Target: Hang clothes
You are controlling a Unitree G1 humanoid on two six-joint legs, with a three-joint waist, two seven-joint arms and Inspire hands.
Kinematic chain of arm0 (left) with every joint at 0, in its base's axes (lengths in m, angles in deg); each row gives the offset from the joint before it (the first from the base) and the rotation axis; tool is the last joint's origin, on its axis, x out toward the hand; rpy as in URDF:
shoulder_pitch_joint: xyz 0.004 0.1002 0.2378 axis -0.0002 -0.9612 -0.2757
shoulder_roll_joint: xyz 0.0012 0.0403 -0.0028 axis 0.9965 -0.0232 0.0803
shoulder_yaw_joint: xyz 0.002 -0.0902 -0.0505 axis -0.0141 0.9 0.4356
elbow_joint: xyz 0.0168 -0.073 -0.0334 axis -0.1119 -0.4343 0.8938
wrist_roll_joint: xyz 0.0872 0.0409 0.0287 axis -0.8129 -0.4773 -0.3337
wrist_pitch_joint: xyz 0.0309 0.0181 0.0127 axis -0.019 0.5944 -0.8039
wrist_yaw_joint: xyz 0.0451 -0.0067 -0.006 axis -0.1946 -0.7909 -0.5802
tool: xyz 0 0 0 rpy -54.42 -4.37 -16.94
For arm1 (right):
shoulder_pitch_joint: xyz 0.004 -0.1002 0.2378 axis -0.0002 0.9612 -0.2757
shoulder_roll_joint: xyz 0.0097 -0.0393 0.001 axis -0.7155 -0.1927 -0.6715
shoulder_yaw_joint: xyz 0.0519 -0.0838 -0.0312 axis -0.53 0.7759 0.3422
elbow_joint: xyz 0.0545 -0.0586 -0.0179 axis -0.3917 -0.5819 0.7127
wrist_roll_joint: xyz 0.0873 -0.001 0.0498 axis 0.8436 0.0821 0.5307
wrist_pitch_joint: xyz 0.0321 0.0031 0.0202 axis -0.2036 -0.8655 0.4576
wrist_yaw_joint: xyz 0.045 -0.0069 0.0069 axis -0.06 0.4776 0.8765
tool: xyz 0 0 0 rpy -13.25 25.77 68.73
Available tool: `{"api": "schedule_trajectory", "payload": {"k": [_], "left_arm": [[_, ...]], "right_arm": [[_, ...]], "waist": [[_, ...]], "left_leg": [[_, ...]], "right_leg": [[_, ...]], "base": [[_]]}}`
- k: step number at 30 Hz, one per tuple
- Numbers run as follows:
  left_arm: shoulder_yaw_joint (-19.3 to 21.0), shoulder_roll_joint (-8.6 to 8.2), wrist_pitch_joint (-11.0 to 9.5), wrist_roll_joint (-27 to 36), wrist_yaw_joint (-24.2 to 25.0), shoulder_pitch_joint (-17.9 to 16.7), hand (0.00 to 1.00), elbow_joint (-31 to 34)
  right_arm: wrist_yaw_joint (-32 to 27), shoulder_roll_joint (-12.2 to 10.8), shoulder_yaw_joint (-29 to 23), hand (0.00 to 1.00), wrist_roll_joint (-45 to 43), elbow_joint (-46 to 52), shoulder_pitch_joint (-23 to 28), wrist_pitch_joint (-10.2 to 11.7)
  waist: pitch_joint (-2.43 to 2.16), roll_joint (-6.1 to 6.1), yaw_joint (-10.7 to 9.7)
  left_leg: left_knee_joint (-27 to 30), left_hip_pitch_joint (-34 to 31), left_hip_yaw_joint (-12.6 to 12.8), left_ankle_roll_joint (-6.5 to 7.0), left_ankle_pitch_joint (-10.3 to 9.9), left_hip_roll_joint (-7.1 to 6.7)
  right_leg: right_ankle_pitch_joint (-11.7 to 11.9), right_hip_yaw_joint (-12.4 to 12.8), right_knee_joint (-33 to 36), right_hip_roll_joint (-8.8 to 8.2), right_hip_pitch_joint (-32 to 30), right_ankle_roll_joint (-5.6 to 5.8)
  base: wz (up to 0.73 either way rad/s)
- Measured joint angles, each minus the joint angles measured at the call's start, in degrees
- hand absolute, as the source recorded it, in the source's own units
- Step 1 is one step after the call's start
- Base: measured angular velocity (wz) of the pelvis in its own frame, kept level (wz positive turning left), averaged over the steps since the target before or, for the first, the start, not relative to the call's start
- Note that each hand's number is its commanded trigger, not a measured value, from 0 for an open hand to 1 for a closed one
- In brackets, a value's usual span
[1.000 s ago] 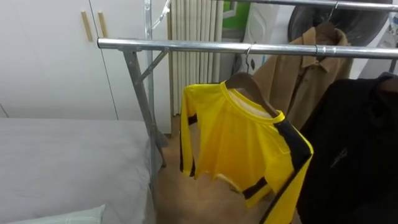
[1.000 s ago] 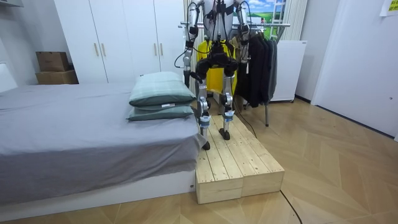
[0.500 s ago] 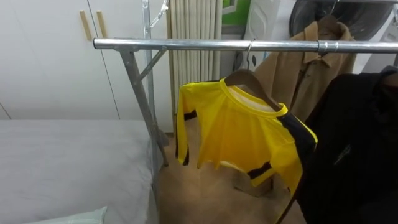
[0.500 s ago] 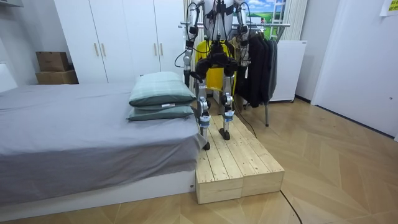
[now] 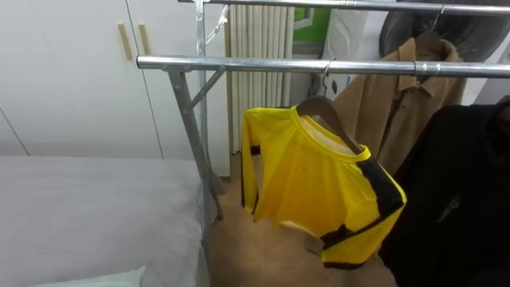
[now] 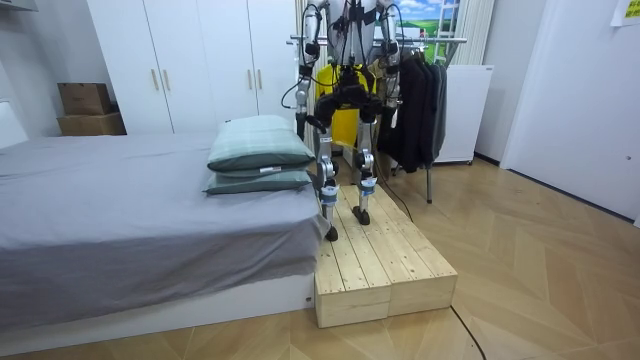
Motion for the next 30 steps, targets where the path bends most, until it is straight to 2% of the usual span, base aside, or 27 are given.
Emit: {"api": "schedule_trajectory", "payload": {"k": [3, 8, 10, 11, 15, 17, 18, 19, 20, 21, 22, 23, 24, 25, 26, 27, 28, 29, 30], "left_arm": [[0.0, -0.05, 0.1, -0.2, 0.0, -0.2, 0.00, 0.1], [-0.4, -0.09, 0.3, -1.0, -0.1, 0.0, 0.00, 0.5], [-0.6, -0.23, 0.4, -0.9, -0.1, 0.3, 0.00, 0.5], [-1.1, -0.23, 0.4, -0.9, -0.2, 0.3, 0.00, 0.6], [-1.7, -0.41, 0.2, -1.6, -0.2, 0.4, 0.00, 2.2], [-2.2, -0.58, 0.2, -2.6, -0.2, 0.3, 0.00, 3.8], [-2.3, -0.59, 0.2, -2.6, -0.2, 0.5, 0.00, 4.0], [-2.3, -0.39, 0.3, -2.6, -0.1, 0.8, 0.00, 4.0], [-2.3, -0.30, 0.3, -2.6, 0.0, 0.8, 0.00, 4.1], [-2.2, -0.12, 0.6, -2.6, 0.0, 0.7, 0.00, 4.3], [-2.3, -0.12, 0.7, -2.6, 0.1, 0.6, 0.00, 4.7], [-2.3, -0.21, 0.8, -2.6, 0.2, 0.6, 0.00, 4.9], [-2.3, -0.38, 0.9, -2.6, 0.2, 0.8, 0.00, 4.8], [-2.2, -0.43, 1.2, -2.5, 0.2, 0.6, 0.00, 4.5], [-2.1, -0.42, 1.4, -2.6, 0.2, 0.7, 0.00, 4.3], [-2.1, -0.34, 1.7, -2.6, 0.2, 1.3, 0.00, 4.4], [-2.1, -0.33, 1.9, -2.5, 0.1, 2.3, 0.00, 4.4], [-2.1, -0.34, 1.9, -2.5, 0.0, 2.7, 0.00, 4.4], [-2.2, -0.32, 2.0, -2.6, -0.1, 3.4, 0.00, 4.3]], "right_arm": [[-1.9, 0.0, -0.8, 0.00, -4.8, 0.6, -0.4, 0.0], [-6.8, 0.4, -0.5, 0.00, -25.0, 5.0, -2.3, 0.1], [-9.0, 0.4, 1.4, 0.00, -34.9, 7.6, -3.2, -0.3], [-9.3, 0.3, 2.1, 0.00, -36.3, 8.2, -3.5, -0.5], [-9.5, -0.1, 7.7, 0.00, -42.0, 11.1, -5.0, -0.5], [-8.1, -0.1, 9.1, 0.00, -43.6, 10.9, -5.9, -0.6], [-7.3, -0.1, 9.4, 0.00, -43.8, 10.6, -6.5, -0.6], [-6.4, -0.1, 9.5, 0.00, -44.1, 9.5, -7.2, -0.5], [-5.9, -0.1, 9.5, 0.00, -44.2, 8.5, -7.7, -0.6], [-5.2, -0.1, 9.4, 0.00, -44.1, 7.2, -8.2, -1.1], [-4.5, 0.1, 9.4, 0.00, -43.3, 5.9, -8.5, -1.4], [-4.1, 0.4, 9.3, 0.00, -42.7, 5.8, -8.5, -1.8], [-3.8, 0.8, 9.3, 0.00, -40.9, 4.7, -8.6, -2.2], [-3.7, 0.8, 8.9, 0.00, -39.1, 3.9, -8.4, -2.6], [-3.8, 0.8, 8.7, 0.00, -38.2, 3.8, -8.1, -2.9], [-3.9, 0.8, 7.7, 0.00, -36.6, 3.6, -7.7, -3.2], [-4.0, 0.8, 6.7, 0.00, -35.5, 3.0, -7.8, -3.7], [-4.1, 0.7, 6.4, 0.00, -34.9, 2.4, -7.9, -3.8], [-4.2, 0.7, 5.8, 0.00, -33.0, 1.1, -7.9, -4.0]], "waist": [[-0.06, 0.12, 0.0], [-0.26, 0.52, 1.0], [-0.34, 0.97, 1.7], [-0.32, 1.04, 1.8], [-0.25, 1.50, 3.4], [-0.20, 1.66, 4.5], [-0.14, 1.62, 4.8], [0.03, 1.37, 5.0], [0.07, 1.17, 5.1], [0.06, 0.60, 5.2], [0.25, -0.13, 5.1], [0.39, 0.07, 5.1], [0.74, 0.16, 5.2], [0.80, 0.56, 5.1], [0.83, 0.78, 5.0], [0.84, 1.10, 4.5], [0.84, 1.33, 4.4], [0.83, 1.37, 4.4], [0.93, 1.43, 4.0]], "left_leg": [[0.1, -0.1, -0.9, 0.01, 0.0, 0.03], [0.5, -0.5, -1.5, -0.01, 0.0, 0.26], [0.9, -1.2, -2.7, -0.01, 0.0, 0.25], [1.1, -1.3, -3.1, -0.02, 0.0, 0.25], [3.1, -3.8, -6.9, -0.09, 0.0, 0.18], [4.7, -5.8, -7.2, -0.17, 0.1, 0.27], [5.3, -7.3, -6.9, -0.50, 0.5, 0.38], [5.9, -8.4, -5.3, -0.60, 1.3, 0.44], [6.0, -8.9, -4.5, -0.64, 1.8, 0.47], [5.8, -9.7, -2.7, -0.73, 2.8, 0.55], [6.3, -10.0, 1.9, -0.57, 3.3, 1.32], [7.4, -10.2, 4.8, -0.24, 3.1, 2.10], [11.7, -11.0, 10.2, 1.08, 2.0, 3.90], [15.1, -10.9, 13.6, 2.01, 0.7, 5.29], [16.6, -10.8, 14.9, 2.21, 0.1, 5.91], [18.3, -10.8, 16.4, 2.09, -0.8, 6.68], [18.3, -10.8, 16.8, 1.93, -1.3, 6.69], [18.2, -10.7, 17.5, 1.85, -1.5, 6.67], [17.5, -10.3, 18.7, 1.85, -1.8, 6.48]], "right_leg": [[-0.1, -1.1, 0.1, -0.25, 0.3, -0.13], [-0.1, -1.7, 0.1, -0.09, 0.5, -0.28], [-0.2, -2.9, 0.0, -0.38, 0.7, -0.42], [-0.3, -3.5, 0.0, -0.54, 0.9, -0.46], [-1.4, -8.4, 0.2, -1.73, 1.4, -0.68], [-1.9, -11.1, 0.2, -2.28, 1.4, -0.80], [-2.4, -13.7, 0.6, -2.91, 1.5, -0.91], [-3.3, -15.9, 1.3, -3.65, 1.5, -0.93], [-3.7, -17.1, 1.5, -3.99, 1.7, -0.97], [-4.2, -19.9, 1.0, -4.64, 2.3, -1.03], [-4.8, -23.6, 0.4, -5.88, 2.6, -1.30], [-5.0, -25.3, 0.2, -6.14, 3.2, -1.48], [-5.6, -28.3, 0.1, -6.28, 4.2, -1.62], [-6.3, -31.2, 0.1, -6.32, 5.5, -1.56], [-6.7, -32.9, 0.1, -6.32, 6.2, -1.43], [-7.2, -36.2, 0.1, -6.28, 6.9, -1.20], [-7.5, -39.0, 0.1, -6.33, 7.2, -0.91], [-7.6, -40.4, 0.1, -6.39, 7.4, -0.73], [-7.9, -43.1, 0.0, -6.54, 8.1, -0.32]], "base": [[0.14], [0.08], [0.23], [0.40], [0.55], [0.84], [1.09], [1.16], [1.24], [1.30], [1.31], [1.26], [1.20], [1.22], [1.34], [1.39], [1.35], [1.27], [1.16]]}}
